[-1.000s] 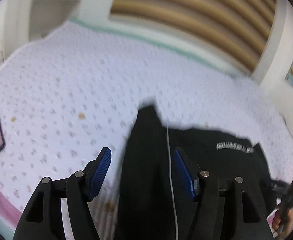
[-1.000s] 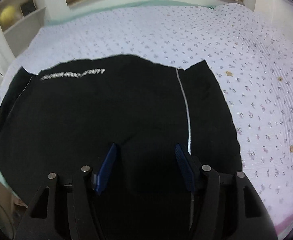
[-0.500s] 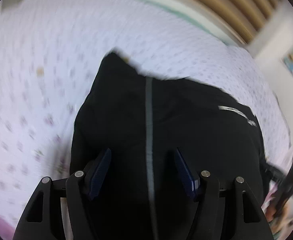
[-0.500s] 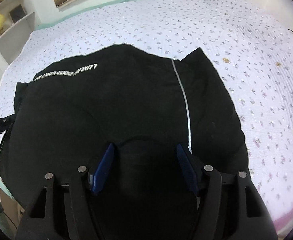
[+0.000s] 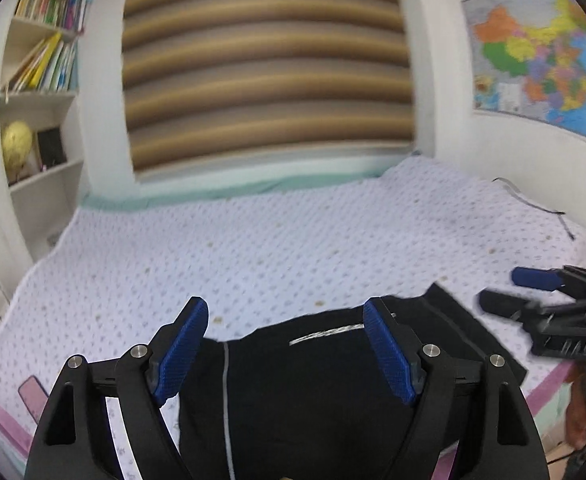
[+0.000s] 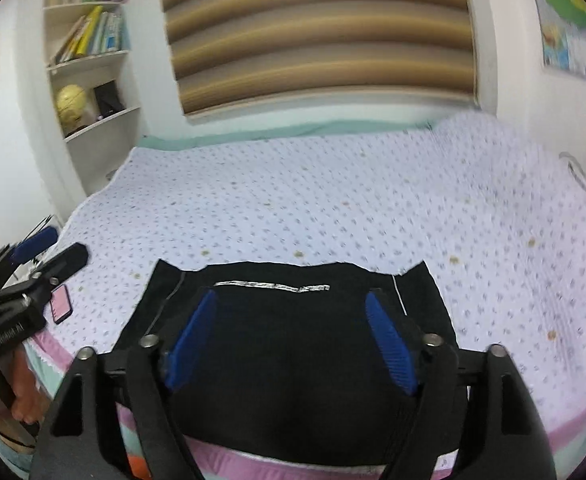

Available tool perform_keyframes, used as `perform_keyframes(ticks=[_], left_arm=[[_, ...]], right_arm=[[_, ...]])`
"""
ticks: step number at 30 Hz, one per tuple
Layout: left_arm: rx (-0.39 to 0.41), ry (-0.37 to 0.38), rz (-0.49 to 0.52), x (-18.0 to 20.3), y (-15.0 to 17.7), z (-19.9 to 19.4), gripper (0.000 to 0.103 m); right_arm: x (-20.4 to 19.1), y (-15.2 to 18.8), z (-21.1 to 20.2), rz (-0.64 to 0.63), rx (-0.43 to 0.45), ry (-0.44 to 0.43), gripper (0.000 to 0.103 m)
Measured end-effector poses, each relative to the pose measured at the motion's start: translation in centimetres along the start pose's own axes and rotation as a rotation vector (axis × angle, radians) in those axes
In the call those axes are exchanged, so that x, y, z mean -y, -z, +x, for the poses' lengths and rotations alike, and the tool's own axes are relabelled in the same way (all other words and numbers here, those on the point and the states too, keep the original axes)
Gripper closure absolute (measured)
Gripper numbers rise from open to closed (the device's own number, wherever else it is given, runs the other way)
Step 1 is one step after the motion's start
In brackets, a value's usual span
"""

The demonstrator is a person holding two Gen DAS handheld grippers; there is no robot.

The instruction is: Fold large clothes

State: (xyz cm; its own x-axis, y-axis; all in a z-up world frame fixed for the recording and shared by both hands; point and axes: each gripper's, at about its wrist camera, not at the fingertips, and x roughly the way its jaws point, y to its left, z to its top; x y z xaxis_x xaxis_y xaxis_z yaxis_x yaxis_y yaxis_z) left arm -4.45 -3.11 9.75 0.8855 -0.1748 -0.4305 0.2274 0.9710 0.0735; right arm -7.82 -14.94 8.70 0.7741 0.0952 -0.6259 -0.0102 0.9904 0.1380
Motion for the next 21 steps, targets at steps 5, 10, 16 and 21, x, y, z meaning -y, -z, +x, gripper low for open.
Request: perform_keyframes(ticks=[5, 10, 16, 21], left_arm=[[0.007, -0.049, -0.028, 1.5, 0.0, -1.2, 0.022], [-0.033, -0.079, -0.078, 1.2, 1.7, 0.1, 0.022], [-0.068, -0.141, -0.099, 0.0, 3.2, 1.4, 0.022], [-0.081, -0.183, -0.096, -0.5, 3.5, 1.8, 0.022]], right_arm=[[-3.5, 0.7, -1.4, -0.076, 0.002, -0.008, 0.019], [-5.1, 1.9, -0.4, -0.115, -0.029, 0.015, 0.019], [-4.1, 2.9, 1.9, -0.080, -0.091, 0.023, 0.019], [-2.7, 3.4, 2.7, -0.039, -0.116, 0.052, 0.019]])
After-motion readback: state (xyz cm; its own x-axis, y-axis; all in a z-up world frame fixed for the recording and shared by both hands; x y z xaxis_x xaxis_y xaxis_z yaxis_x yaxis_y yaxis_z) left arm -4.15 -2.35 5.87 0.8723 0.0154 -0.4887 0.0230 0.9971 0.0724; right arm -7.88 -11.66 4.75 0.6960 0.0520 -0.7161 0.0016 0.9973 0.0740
